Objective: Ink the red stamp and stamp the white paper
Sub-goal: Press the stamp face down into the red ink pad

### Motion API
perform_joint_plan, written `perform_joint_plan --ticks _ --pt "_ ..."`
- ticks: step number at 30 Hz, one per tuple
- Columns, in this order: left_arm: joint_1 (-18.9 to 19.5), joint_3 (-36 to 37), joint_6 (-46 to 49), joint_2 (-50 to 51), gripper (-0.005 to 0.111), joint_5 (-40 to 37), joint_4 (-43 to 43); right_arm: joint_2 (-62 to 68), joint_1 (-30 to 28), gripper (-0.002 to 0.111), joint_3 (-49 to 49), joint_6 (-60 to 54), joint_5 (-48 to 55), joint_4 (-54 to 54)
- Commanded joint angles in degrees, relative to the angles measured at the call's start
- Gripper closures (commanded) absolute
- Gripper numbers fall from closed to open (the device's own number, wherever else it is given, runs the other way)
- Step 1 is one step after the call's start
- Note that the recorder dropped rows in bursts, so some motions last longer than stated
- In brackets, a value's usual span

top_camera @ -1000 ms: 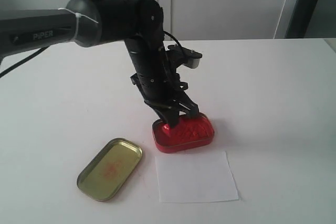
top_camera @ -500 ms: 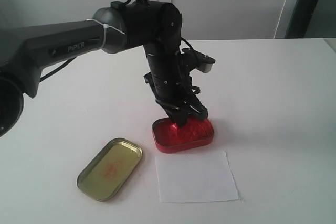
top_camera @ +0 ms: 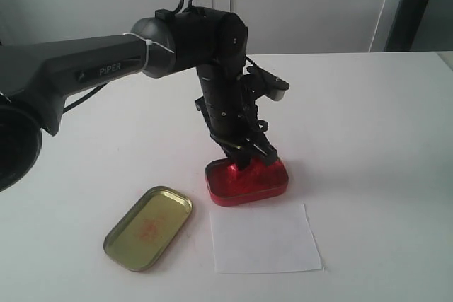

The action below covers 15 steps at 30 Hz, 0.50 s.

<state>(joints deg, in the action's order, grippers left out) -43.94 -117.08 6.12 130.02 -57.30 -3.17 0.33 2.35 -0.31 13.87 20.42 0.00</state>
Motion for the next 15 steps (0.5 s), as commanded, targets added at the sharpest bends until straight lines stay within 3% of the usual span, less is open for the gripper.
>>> perform_joint_plan --ticks 1,15 --pt "-0.2 -0.2 0.1 0.2 0.107 -0.6 -0.2 -0.3 -0.1 0.108 0.3 0.1 -0.9 -0.4" --pt "-0.2 0.0 0.4 6.9 0.107 -2.1 -0.2 -0.3 -0.1 0.108 0.3 0.1 -0.9 -0.4"
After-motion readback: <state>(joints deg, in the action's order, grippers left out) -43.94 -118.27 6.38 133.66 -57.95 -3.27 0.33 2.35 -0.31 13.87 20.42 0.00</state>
